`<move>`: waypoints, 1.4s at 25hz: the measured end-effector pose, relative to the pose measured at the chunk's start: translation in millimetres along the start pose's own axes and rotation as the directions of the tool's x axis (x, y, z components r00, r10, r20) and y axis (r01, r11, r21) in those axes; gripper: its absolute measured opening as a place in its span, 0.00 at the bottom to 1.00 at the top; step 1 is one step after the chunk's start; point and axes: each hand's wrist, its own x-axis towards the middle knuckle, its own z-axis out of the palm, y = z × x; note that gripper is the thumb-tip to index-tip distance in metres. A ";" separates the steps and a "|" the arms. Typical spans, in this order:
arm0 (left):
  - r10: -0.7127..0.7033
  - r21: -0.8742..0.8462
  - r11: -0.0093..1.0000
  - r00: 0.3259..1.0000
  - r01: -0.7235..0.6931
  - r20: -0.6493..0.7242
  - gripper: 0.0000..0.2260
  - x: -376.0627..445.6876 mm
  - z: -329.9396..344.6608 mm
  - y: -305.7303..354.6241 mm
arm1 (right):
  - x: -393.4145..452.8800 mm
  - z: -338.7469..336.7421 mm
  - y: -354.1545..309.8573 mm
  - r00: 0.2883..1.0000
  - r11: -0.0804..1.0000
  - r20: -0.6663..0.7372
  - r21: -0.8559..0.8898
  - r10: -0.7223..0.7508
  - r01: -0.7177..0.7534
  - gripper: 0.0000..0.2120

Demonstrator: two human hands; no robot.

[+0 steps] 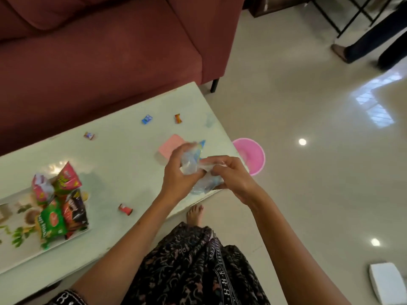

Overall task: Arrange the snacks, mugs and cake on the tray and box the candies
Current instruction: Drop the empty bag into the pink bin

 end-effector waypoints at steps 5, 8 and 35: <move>0.046 0.001 0.999 0.956 -0.048 0.290 0.27 42.9 44.6 24.7 | 51.3 -65.8 -6.1 0.897 0.984 -0.415 0.147 0.153 -0.100 0.13; 0.093 0.165 0.974 0.943 -0.153 0.320 0.21 64.3 76.0 28.7 | 73.7 -91.3 -4.9 0.847 0.996 -0.524 0.014 0.086 -0.092 0.11; -0.236 0.277 0.932 0.971 0.235 -0.032 0.15 231.2 275.1 -124.9 | 342.4 -273.3 227.1 0.931 0.672 -0.174 -0.651 0.320 -0.353 0.28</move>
